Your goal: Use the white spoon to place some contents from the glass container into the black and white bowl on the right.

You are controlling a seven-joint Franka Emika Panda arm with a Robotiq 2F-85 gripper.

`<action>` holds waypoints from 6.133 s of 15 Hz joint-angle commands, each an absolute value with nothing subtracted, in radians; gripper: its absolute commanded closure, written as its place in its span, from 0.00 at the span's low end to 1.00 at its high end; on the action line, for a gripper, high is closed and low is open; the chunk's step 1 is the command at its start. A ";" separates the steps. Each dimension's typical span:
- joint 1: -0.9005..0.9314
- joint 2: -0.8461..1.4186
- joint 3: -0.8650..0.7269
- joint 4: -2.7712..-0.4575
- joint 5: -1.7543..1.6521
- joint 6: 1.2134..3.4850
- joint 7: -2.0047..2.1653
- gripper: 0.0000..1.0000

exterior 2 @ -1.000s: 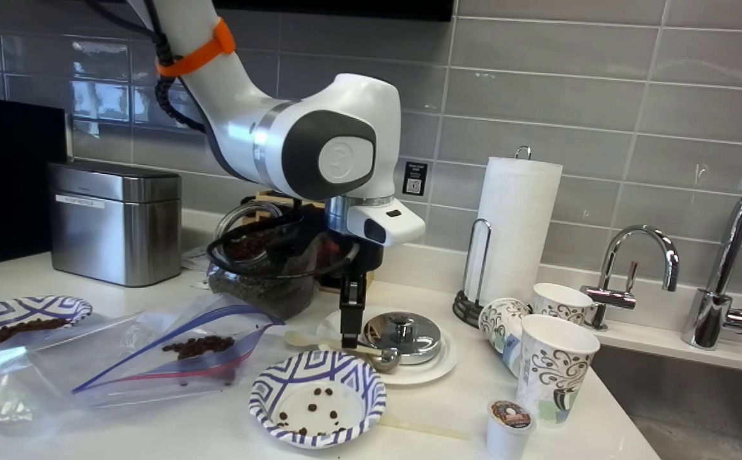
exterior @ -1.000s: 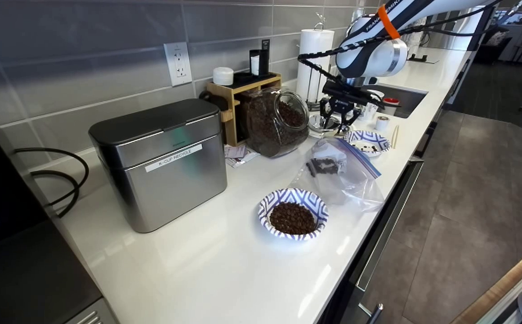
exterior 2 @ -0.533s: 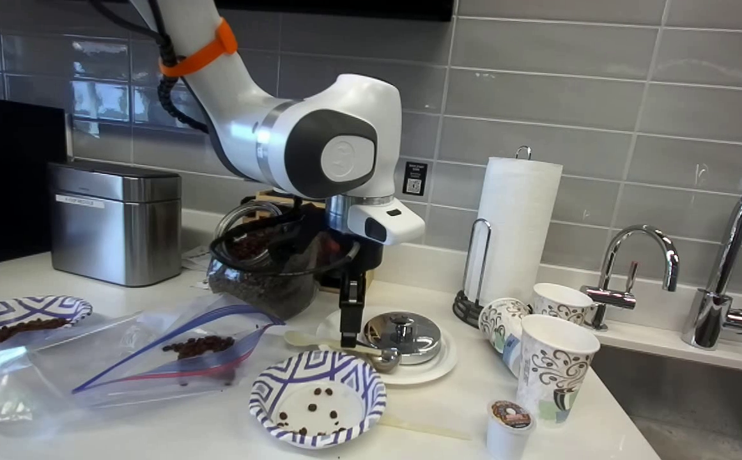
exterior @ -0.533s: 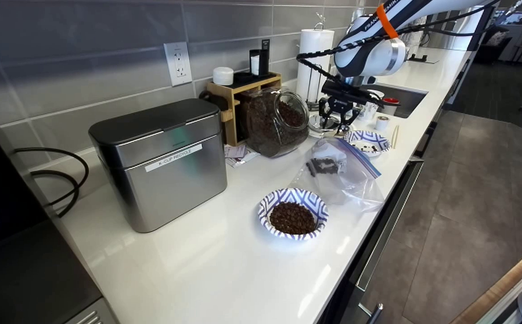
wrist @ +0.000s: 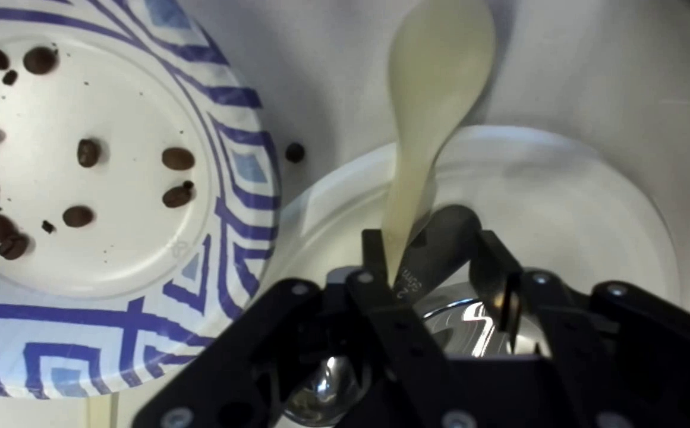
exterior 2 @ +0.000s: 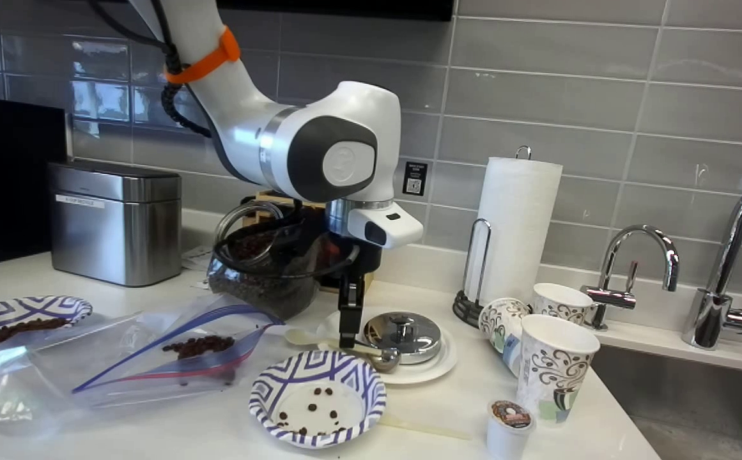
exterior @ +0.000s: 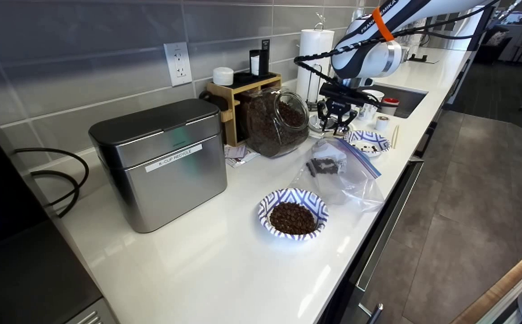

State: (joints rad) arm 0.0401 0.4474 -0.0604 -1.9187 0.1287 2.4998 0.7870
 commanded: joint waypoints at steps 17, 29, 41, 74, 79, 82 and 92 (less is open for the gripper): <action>0.041 0.495 -0.059 -1.824 0.148 2.376 0.760 0.53; 0.048 0.525 -0.067 -1.785 0.132 2.320 0.758 0.63; 0.041 0.504 -0.062 -1.784 0.154 2.324 0.759 0.97; 0.056 -0.106 0.072 -2.398 -0.234 2.873 1.548 0.97; 0.004 -0.104 0.112 -2.358 -0.523 2.868 1.771 0.97; -0.007 -0.100 0.149 -2.331 -0.643 2.813 1.944 0.97; 0.001 -0.034 0.257 -2.265 -0.990 2.618 2.430 0.97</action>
